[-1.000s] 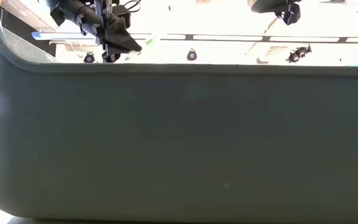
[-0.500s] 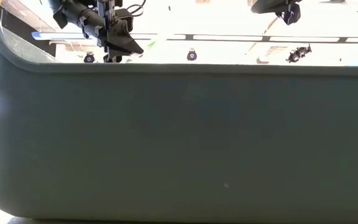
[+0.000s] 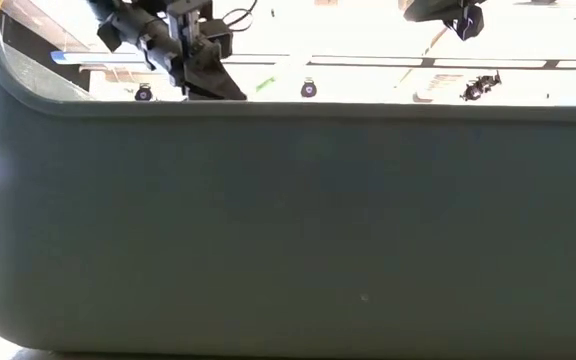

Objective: Pick & Place Toothbrushes
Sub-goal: Put the green toothbrush into the transparent bin

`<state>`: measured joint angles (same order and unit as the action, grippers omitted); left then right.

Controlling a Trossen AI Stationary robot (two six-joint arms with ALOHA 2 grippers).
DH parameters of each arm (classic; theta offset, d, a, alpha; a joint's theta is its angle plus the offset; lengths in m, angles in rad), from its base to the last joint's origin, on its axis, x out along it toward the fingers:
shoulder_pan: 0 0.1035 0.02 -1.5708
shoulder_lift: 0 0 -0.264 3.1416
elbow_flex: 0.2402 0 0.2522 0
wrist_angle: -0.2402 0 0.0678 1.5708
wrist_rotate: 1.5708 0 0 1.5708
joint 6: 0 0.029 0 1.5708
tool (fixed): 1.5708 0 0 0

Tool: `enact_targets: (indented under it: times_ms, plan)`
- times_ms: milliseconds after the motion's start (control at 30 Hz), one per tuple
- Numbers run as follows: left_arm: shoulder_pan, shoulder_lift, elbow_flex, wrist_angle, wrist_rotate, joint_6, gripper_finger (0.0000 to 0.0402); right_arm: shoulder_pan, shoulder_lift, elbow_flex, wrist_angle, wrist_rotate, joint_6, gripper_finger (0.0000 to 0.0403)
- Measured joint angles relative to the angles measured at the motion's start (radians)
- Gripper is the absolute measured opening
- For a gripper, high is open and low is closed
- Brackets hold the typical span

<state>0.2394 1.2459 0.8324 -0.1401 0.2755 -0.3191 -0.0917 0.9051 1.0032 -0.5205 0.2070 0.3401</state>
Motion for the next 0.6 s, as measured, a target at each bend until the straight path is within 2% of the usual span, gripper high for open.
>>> enact_targets:
  times_ms: [400,600]
  plan:
    - [0.000,0.131,0.000,0.131,-0.002,0.000,0.0022,0.000,0.000,0.000,0.000,0.000,-0.004,0.0002]
    - [0.000,0.152,0.000,0.125,0.019,-0.027,0.0022,0.000,0.000,0.000,0.000,0.000,-0.004,0.0002]
